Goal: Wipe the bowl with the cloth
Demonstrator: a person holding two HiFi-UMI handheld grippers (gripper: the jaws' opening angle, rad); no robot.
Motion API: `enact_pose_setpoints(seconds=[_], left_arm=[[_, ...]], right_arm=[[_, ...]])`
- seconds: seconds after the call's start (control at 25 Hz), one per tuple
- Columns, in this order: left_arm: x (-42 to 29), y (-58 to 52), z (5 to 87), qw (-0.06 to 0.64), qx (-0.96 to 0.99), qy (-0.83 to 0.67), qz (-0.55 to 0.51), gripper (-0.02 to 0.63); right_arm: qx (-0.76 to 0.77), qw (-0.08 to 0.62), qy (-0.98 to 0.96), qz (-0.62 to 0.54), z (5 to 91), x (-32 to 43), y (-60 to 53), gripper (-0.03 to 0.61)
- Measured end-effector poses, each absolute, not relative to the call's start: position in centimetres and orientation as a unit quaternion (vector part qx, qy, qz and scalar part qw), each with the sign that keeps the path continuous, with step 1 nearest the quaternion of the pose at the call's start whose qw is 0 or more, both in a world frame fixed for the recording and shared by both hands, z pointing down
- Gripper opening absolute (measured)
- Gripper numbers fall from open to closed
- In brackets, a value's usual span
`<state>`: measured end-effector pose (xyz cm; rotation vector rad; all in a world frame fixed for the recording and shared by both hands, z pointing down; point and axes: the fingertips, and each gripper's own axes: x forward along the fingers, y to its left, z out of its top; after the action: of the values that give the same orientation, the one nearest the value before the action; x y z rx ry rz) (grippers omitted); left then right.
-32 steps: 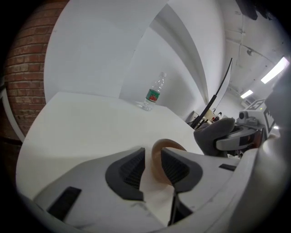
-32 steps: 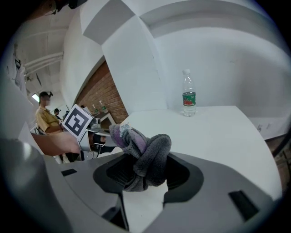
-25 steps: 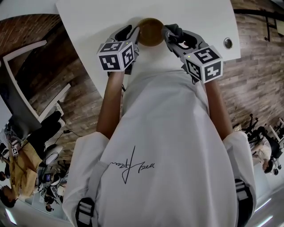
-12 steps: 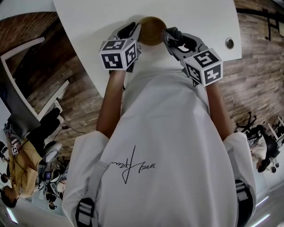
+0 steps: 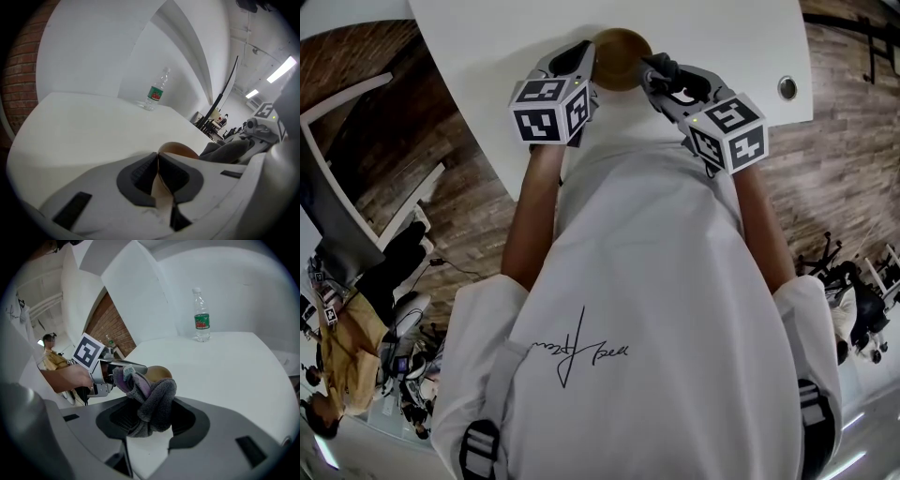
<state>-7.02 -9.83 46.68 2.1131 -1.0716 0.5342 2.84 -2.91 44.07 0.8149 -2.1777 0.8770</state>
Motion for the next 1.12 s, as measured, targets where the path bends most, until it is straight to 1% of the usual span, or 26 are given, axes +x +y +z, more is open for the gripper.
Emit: enact_pose_setpoints(seconds=[0.56,0.88,1.12], left_arm=[[-7.3,-9.9,46.9,0.35,0.816,-0.414,0.202,0.015],[-7.2,-10.0,46.8,0.348,0.816,-0.413,0.207,0.015],[-7.0,-10.0,46.8,0.346,0.817,-0.412,0.21,0.015]], right_arm=[[0.299,0.331,-0.836,0.32,44.4,3.2,-4.2,0.181],[0.255,0.347,-0.852,0.299,44.4,3.3,-4.6,0.181],[0.25,0.353,-0.857,0.28,44.3,3.6,-5.4,0.18]])
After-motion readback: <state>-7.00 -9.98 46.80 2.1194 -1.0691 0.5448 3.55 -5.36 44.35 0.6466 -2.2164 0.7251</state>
